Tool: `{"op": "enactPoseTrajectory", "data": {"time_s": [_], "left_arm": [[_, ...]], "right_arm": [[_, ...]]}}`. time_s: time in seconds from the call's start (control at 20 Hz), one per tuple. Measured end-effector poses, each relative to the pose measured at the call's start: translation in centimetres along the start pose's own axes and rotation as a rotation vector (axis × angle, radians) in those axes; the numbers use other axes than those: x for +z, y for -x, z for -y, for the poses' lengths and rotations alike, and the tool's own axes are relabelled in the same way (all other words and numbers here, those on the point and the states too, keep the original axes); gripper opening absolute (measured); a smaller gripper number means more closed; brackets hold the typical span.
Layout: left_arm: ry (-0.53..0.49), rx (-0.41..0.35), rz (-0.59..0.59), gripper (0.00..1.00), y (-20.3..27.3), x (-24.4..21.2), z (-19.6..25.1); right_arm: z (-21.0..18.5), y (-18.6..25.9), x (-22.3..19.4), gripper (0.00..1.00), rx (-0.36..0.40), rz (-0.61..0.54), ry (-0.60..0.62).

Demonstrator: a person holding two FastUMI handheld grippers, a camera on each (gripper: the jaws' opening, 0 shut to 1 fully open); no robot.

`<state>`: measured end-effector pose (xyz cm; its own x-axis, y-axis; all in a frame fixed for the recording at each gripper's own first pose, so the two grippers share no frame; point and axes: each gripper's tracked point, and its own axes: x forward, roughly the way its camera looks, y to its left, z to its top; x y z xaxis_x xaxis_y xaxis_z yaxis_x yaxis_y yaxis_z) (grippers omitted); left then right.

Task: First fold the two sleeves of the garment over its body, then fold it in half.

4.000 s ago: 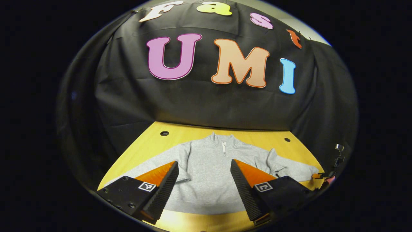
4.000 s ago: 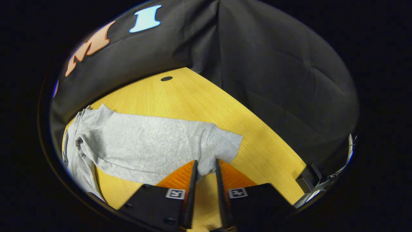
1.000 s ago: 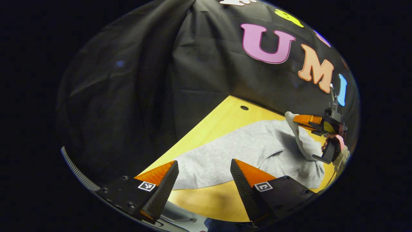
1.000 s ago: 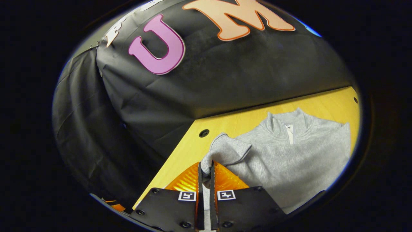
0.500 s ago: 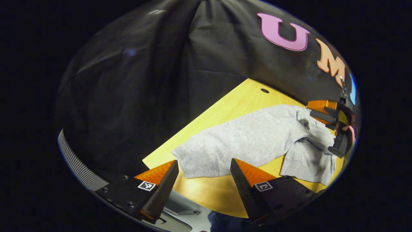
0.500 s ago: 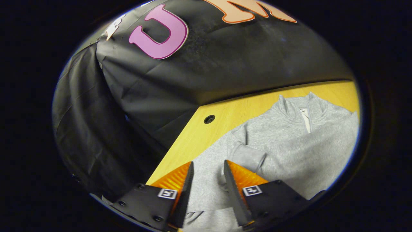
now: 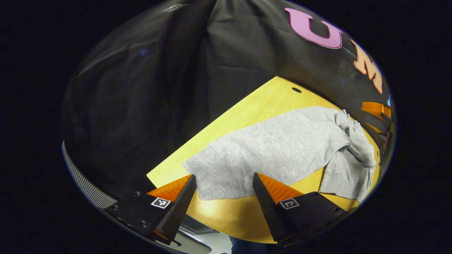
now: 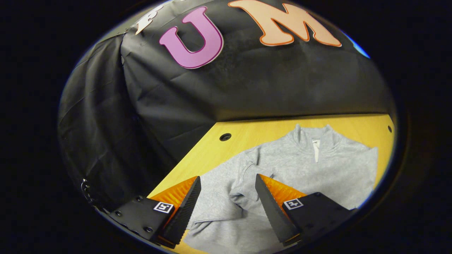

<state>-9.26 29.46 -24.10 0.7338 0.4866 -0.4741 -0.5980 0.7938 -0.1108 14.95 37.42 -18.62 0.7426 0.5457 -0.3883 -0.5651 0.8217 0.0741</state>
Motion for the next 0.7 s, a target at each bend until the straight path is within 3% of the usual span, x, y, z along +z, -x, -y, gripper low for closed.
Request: {"op": "enactPoseTrajectory", "data": {"time_s": [0.2,0.25,0.3,0.45,0.55,0.6,0.65,0.7], "left_arm": [[-0.012,0.016,-0.015,0.96,-0.6,-0.2,-0.1],[-0.030,0.016,-0.015,0.96,-0.8,-0.3,-0.2],[-0.052,0.024,-0.018,0.95,-0.8,-0.4,-0.3],[-0.046,0.027,-0.009,0.89,-0.9,0.0,-0.1],[-0.044,0.020,-0.014,0.77,-1.2,0.0,0.4],[-0.041,0.011,-0.013,0.62,-1.3,0.2,0.9],[-0.042,-0.003,-0.011,0.54,-1.4,0.1,1.3],[-0.043,0.007,-0.015,0.37,-1.4,0.2,1.6]], "right_arm": [[2.4,3.0,1.5,0.97,-0.064,0.033,0.065],[3.0,3.7,1.6,0.92,-0.074,0.035,0.070],[3.6,4.4,1.7,0.97,-0.083,0.038,0.071],[5.5,6.5,1.0,0.97,-0.107,0.013,0.072],[6.6,7.9,0.6,0.97,-0.123,0.009,0.077],[7.2,8.7,0.4,0.97,-0.132,0.008,0.082],[7.8,9.3,0.1,0.97,-0.145,0.001,0.089],[8.1,10.0,-0.3,0.97,-0.150,-0.007,0.096]]}}
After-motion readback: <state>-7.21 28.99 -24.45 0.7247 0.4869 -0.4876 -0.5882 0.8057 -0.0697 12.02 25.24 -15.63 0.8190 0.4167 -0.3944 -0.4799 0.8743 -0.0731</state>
